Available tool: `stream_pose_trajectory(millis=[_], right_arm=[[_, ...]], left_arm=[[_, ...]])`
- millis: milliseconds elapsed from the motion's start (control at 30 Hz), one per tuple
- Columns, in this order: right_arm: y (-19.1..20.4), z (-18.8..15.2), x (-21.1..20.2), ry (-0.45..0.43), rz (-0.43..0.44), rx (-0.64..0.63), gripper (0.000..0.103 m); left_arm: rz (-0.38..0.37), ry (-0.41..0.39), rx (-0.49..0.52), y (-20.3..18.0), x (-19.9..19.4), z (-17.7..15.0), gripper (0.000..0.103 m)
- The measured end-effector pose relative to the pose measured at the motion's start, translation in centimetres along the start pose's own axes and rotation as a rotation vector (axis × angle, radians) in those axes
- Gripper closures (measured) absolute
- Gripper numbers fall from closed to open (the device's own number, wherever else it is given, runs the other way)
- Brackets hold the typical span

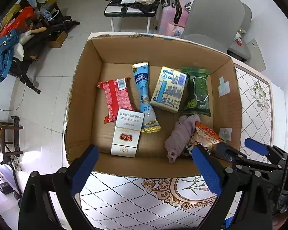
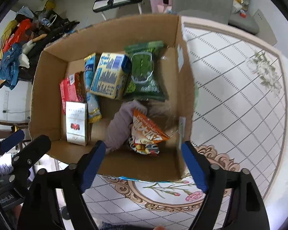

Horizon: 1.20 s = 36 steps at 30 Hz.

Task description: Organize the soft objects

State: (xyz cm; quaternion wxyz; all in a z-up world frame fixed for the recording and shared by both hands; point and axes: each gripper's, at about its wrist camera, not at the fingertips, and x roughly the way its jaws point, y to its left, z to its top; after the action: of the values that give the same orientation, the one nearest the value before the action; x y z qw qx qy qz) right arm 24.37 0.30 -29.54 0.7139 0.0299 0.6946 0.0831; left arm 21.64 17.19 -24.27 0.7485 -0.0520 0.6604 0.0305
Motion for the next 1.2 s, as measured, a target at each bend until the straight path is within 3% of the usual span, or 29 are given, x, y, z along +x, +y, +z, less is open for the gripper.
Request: stream_pose_trajectory(millis=[133, 333, 500, 800, 933, 1200], right_arm=[[-0.5, 0.1, -1.7, -0.054, -0.062, 0.001, 0.012], [-1.2, -0.5, -4.4, -0.105, -0.067, 0.013, 0.011], [-1.2, -2.1, -8.5, -0.174, -0.04, 0.005, 0.011], [-0.4, -8.7, -21.5, -0.379, -0.006, -0.031, 0.01], [0.2, -12.1, -27.3, -0.487, -0.053, -0.052, 0.01], [0.9, -16.4, -33.6, -0.579, -0.091, -0.071, 0.01]], left_arm=[[0.004, -0.018, 0.004, -0.2, -0.8, 0.0, 0.003], [0.01, -0.067, 0.007, -0.6, -3.3, -0.5, 0.003], [0.013, -0.152, 0.019, -1.1, -7.7, -1.4, 0.003], [0.03, -0.334, 0.078, -2.2, -19.4, -5.7, 0.003], [0.025, -0.4, 0.078, -2.2, -23.7, -8.1, 0.003], [0.032, -0.482, 0.043, -1.9, -28.9, -11.2, 0.003]])
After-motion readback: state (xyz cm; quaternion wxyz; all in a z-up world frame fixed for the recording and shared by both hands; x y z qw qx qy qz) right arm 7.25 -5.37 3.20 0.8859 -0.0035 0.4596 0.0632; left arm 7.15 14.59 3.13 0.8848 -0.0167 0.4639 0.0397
